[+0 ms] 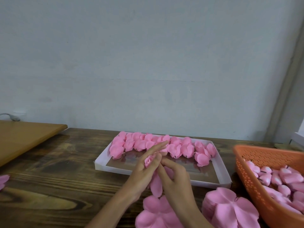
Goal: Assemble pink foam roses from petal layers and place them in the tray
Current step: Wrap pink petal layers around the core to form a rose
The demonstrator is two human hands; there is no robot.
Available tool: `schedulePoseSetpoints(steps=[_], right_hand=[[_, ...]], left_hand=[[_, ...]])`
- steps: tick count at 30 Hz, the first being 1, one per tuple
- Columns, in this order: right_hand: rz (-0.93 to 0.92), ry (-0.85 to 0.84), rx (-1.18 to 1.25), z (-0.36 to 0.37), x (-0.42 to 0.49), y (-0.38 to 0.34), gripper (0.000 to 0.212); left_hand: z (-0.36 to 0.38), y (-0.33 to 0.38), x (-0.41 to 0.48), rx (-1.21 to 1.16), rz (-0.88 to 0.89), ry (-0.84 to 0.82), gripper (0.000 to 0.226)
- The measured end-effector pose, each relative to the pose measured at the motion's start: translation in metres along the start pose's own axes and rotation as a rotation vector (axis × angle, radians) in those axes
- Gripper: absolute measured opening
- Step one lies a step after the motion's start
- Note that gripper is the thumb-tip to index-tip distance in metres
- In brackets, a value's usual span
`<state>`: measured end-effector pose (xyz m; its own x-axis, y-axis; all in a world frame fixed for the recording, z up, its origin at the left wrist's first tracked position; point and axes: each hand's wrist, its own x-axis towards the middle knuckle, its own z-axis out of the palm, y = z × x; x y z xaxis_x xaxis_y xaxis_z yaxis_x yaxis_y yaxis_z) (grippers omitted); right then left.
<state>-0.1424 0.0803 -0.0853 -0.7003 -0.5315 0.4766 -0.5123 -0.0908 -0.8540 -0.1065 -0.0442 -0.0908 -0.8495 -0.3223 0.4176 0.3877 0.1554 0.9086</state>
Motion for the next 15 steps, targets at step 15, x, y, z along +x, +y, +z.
schedulePoseSetpoints(steps=[15], right_hand=[[-0.043, -0.038, 0.137, -0.004, 0.007, -0.001, 0.024]], left_hand=[[-0.011, -0.001, 0.007, -0.415, -0.238, 0.103, 0.079]])
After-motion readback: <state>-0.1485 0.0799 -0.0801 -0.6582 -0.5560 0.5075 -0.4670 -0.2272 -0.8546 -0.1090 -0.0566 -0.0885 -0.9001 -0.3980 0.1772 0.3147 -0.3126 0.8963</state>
